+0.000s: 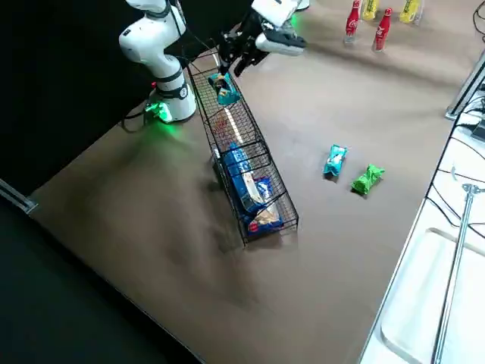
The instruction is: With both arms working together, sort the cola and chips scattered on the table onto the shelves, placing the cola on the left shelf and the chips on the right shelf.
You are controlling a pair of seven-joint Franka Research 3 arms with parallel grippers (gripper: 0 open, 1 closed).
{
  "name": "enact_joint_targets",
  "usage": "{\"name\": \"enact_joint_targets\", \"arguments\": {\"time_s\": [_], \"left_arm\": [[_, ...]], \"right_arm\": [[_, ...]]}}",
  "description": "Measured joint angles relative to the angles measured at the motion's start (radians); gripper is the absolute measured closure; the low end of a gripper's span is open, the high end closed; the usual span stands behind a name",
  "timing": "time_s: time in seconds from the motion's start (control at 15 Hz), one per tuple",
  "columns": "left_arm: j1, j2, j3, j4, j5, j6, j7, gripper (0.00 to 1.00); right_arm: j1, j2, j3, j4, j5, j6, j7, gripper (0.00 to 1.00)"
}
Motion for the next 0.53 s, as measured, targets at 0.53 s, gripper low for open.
{"name": "enact_joint_targets", "arguments": {"time_s": [0.53], "left_arm": [[0.059, -0.148, 0.004, -0.254, -0.003, 0.105, 0.039, 0.68]], "right_arm": [[0.111, 0.117, 0.008, 0.124, 0.210, 0.156, 0.210, 0.50]]}}
